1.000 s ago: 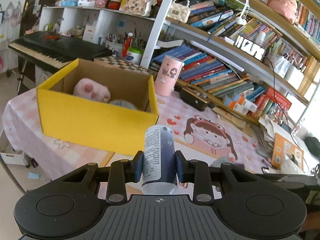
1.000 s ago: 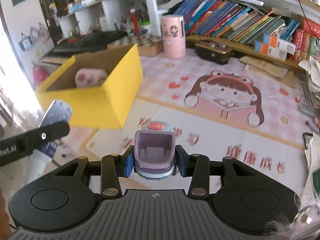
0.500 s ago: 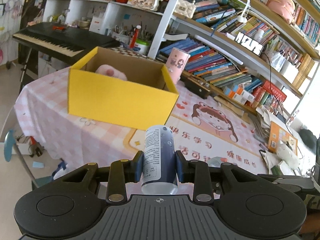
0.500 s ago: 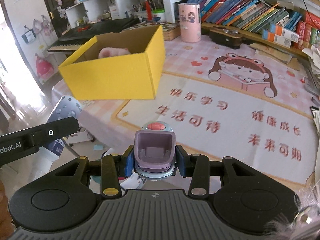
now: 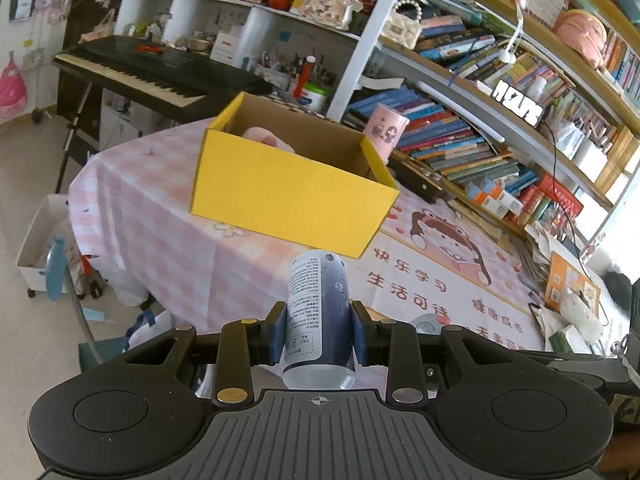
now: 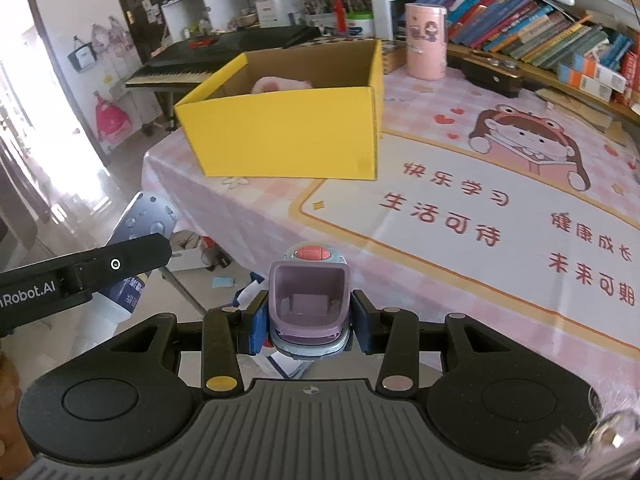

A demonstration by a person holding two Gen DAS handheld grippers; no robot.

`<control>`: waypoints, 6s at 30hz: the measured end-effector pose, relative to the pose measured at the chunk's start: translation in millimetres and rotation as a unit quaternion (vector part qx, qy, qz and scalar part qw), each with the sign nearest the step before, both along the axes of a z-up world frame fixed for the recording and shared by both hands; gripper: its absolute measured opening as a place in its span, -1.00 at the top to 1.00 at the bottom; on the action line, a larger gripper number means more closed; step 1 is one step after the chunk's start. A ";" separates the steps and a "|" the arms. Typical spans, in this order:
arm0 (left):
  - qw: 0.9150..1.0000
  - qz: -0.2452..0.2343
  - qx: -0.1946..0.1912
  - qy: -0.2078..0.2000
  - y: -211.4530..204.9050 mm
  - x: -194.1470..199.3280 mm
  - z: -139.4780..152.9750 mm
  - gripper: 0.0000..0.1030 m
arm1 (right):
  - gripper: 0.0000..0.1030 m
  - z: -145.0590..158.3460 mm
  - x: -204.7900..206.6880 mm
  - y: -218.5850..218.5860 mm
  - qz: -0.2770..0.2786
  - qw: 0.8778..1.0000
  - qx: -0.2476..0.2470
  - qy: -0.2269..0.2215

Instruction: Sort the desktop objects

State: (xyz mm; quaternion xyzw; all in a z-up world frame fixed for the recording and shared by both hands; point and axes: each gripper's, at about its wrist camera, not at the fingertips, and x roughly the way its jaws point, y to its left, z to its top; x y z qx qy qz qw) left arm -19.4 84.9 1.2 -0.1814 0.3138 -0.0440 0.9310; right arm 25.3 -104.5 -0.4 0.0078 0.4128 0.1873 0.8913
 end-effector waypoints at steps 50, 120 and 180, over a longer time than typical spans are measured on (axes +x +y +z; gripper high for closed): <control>0.996 0.057 0.030 -0.054 23.8 108.2 38.0 0.40 | 0.23 42.2 123.7 35.7 0.062 0.996 0.035 -0.060; 0.988 0.075 0.132 -0.039 14.3 233.4 33.1 -0.15 | -0.11 36.4 325.9 75.5 0.140 0.979 -0.112 -0.094; 0.982 -0.041 0.170 -0.077 -60.5 23.5 6.4 -0.99 | -0.73 4.2 -21.0 -57.8 -0.216 0.961 -0.064 -0.159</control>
